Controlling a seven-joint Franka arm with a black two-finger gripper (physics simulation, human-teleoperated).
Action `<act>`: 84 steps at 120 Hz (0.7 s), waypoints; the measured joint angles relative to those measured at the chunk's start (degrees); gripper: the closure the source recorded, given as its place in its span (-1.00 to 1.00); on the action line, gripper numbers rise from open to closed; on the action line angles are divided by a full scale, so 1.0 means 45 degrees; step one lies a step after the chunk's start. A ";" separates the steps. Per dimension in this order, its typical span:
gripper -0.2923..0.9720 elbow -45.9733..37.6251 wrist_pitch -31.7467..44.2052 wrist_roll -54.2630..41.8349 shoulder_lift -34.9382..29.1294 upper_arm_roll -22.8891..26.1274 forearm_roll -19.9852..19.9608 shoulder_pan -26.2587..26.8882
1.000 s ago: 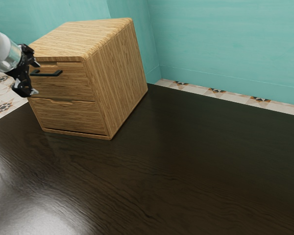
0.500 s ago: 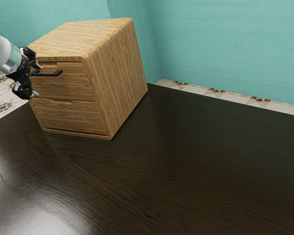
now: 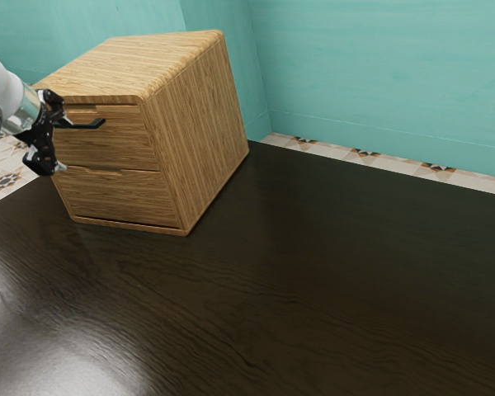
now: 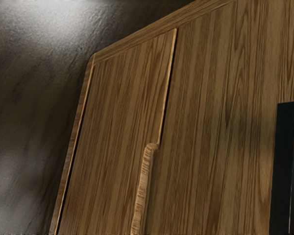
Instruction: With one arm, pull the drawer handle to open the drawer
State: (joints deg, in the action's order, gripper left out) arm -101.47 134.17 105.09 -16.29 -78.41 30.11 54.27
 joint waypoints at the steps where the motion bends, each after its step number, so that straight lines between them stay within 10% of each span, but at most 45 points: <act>1: -0.54 0.0009 0.0000 0.0001 0.0001 -0.0003 0.0003 0.0016; 38: -0.54 0.0594 0.0219 0.0058 0.0055 -0.2248 0.0185 0.2424; 84: -0.53 0.0495 0.0343 0.0225 0.0099 -0.2612 0.0211 0.2659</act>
State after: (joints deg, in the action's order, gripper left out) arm -99.24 135.72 106.10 -15.84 -90.16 31.06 66.23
